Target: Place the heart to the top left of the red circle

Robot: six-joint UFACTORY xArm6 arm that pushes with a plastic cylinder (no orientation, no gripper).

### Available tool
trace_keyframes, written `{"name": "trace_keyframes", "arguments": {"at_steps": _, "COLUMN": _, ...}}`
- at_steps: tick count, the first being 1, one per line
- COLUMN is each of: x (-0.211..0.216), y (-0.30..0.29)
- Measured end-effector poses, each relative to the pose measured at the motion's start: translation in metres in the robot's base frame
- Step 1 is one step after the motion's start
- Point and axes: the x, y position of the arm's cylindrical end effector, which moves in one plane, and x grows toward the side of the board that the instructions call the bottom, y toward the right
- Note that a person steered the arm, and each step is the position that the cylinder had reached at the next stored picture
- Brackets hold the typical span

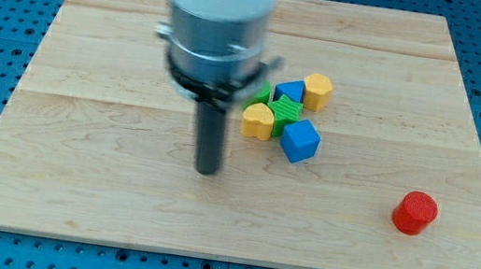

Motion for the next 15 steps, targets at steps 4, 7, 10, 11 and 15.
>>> {"name": "trace_keyframes", "arguments": {"at_steps": 4, "x": -0.071, "y": 0.034}}
{"name": "trace_keyframes", "arguments": {"at_steps": 7, "x": -0.045, "y": 0.074}}
{"name": "trace_keyframes", "arguments": {"at_steps": 10, "x": -0.028, "y": 0.101}}
{"name": "trace_keyframes", "arguments": {"at_steps": 11, "x": -0.030, "y": 0.060}}
{"name": "trace_keyframes", "arguments": {"at_steps": 15, "x": 0.006, "y": 0.128}}
